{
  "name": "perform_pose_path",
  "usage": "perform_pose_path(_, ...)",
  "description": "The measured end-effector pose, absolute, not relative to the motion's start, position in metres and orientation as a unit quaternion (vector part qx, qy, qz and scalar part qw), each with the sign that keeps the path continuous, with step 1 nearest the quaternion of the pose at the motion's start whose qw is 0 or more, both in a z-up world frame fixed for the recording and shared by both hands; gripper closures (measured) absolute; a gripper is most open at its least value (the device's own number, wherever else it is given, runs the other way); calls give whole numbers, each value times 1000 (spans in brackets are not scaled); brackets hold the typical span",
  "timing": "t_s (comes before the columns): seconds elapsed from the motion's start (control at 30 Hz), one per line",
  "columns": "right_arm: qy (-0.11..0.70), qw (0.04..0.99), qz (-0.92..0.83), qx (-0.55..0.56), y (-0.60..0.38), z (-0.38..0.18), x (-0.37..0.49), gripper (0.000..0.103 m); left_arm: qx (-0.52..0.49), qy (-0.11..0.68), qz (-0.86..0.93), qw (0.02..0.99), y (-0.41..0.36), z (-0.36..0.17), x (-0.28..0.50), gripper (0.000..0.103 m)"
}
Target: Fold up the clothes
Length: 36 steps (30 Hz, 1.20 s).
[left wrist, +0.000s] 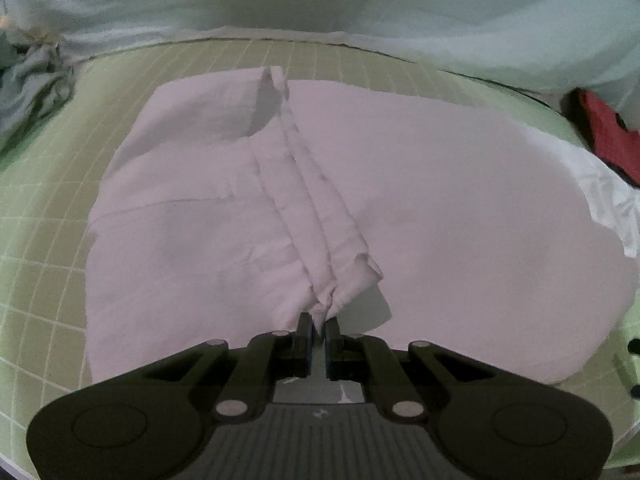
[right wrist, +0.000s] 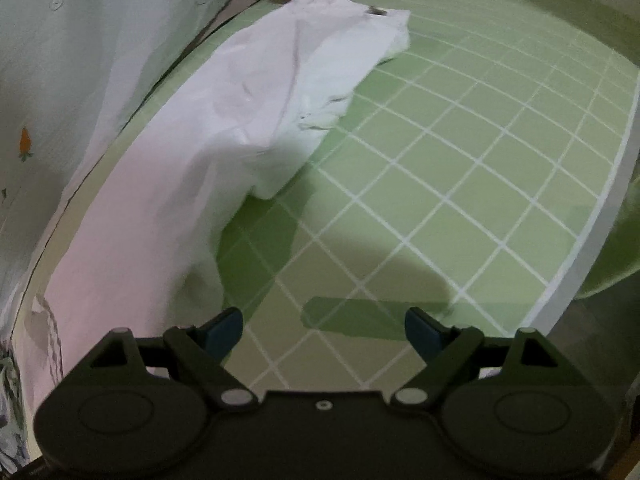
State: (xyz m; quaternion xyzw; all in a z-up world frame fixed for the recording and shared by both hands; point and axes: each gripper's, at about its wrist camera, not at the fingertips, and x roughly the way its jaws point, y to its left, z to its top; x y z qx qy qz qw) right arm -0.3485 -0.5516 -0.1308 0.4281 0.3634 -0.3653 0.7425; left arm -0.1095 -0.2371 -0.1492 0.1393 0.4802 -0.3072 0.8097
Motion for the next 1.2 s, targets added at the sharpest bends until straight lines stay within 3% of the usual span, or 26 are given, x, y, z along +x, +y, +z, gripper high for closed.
perform_pose_path(0.07,365,743,-363,428,-553,-132,-346,12,145,486,-311,804,-239,-150,-110,89)
perform_pose_path(0.13,367,747,-359,423,-553,-132,-341,12,118,506,-313,795,-234,-151,-103,76)
perform_pose_path(0.23,374,758,-346,406,-550,-131,-328,12,49,512,-313,798,-217,-138,-93,65)
perform_pose_path(0.3,380,769,-340,386,-545,-128,-320,11,15,505,-298,810,-207,-129,-83,64)
perform_pose_path(0.4,383,783,-336,357,-541,-126,-311,1,3,495,-273,825,-203,-123,-68,63)
perform_pose_path(0.9,398,806,-344,272,-548,-112,-295,0,96,497,-250,825,-249,-164,-42,60)
perform_pose_path(1.0,398,802,-353,272,-555,-111,-296,0,101,490,-248,830,-250,-167,-44,62)
perform_pose_path(1.17,407,801,-350,266,-561,-112,-293,0,41,503,-245,828,-235,-165,-40,85)
perform_pose_path(1.2,407,802,-349,265,-561,-113,-293,0,33,506,-251,825,-233,-163,-40,96)
